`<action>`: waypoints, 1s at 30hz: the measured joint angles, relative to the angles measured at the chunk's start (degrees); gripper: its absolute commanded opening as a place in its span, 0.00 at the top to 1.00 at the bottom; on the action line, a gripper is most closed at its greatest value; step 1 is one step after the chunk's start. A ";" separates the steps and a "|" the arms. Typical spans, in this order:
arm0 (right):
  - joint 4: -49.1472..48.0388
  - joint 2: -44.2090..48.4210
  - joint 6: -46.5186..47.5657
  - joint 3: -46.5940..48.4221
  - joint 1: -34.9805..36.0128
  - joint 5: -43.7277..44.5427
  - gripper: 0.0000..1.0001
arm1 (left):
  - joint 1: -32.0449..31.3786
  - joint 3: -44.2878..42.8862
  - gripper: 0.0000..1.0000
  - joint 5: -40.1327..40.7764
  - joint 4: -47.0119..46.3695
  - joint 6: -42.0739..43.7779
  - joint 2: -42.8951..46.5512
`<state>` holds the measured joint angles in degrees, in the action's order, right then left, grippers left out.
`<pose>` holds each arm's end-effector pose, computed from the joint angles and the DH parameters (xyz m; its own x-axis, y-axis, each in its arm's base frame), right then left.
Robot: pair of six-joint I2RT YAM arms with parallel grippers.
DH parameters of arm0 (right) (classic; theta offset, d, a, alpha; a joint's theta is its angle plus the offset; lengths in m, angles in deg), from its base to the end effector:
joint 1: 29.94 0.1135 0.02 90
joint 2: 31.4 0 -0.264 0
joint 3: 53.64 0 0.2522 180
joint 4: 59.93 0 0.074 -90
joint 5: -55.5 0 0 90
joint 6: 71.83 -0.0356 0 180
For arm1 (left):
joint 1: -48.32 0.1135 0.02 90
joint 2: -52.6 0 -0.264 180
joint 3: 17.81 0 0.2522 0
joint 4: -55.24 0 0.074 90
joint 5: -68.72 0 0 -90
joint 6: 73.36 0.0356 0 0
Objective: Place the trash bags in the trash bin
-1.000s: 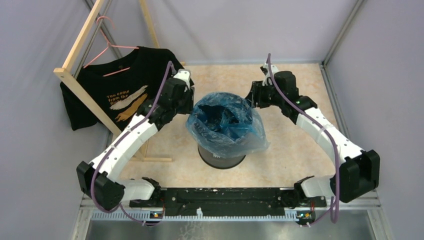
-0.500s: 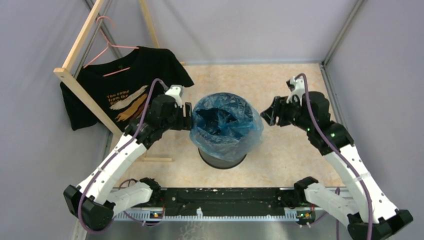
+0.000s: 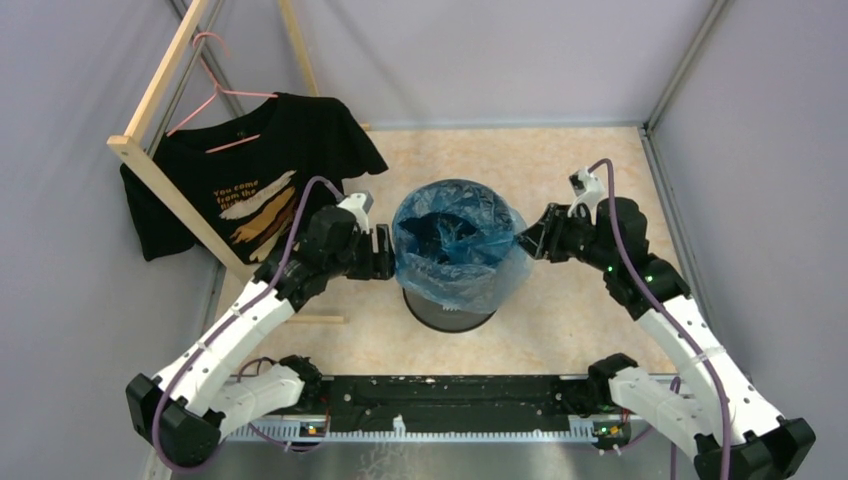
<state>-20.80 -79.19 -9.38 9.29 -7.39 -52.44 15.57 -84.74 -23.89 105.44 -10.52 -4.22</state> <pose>0.1663 0.0809 0.3311 -0.6219 0.2182 -0.7521 -0.3802 0.7554 0.5336 0.1737 -0.1137 0.3082 -0.7420 -0.0649 -0.6673 0.2597 0.8898 -0.3753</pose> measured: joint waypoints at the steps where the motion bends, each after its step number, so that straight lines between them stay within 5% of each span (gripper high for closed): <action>1: -0.07 0.00 0.35 0.07 -0.09 0.87 0.54 | -0.31 0.00 0.23 0.52 0.50 -0.04 0.26; 6: 3.15 1.40 2.54 0.50 0.24 3.54 0.48 | -2.08 0.15 0.12 1.09 2.01 -1.05 6.93; 12: 8.68 6.80 3.52 0.31 0.55 4.61 0.45 | -2.29 -0.39 0.09 -0.90 2.69 -2.82 17.62; 17: 10.47 9.11 3.52 0.31 0.55 4.83 0.44 | -2.29 -3.43 0.07 0.07 6.71 -3.91 18.32; 24: 9.86 10.88 2.27 -3.30 0.57 6.27 0.42 | -2.29 -3.80 0.11 -1.97 7.69 -5.99 18.25; 30: 8.39 13.99 -1.46 -8.68 0.59 7.28 0.26 | -2.29 -0.24 0.21 -6.54 1.86 -8.31 16.85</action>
<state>-12.41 -65.21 -10.84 0.61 -6.80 -45.16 13.27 -84.98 -30.43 107.30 -18.83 12.64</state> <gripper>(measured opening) 0.683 0.870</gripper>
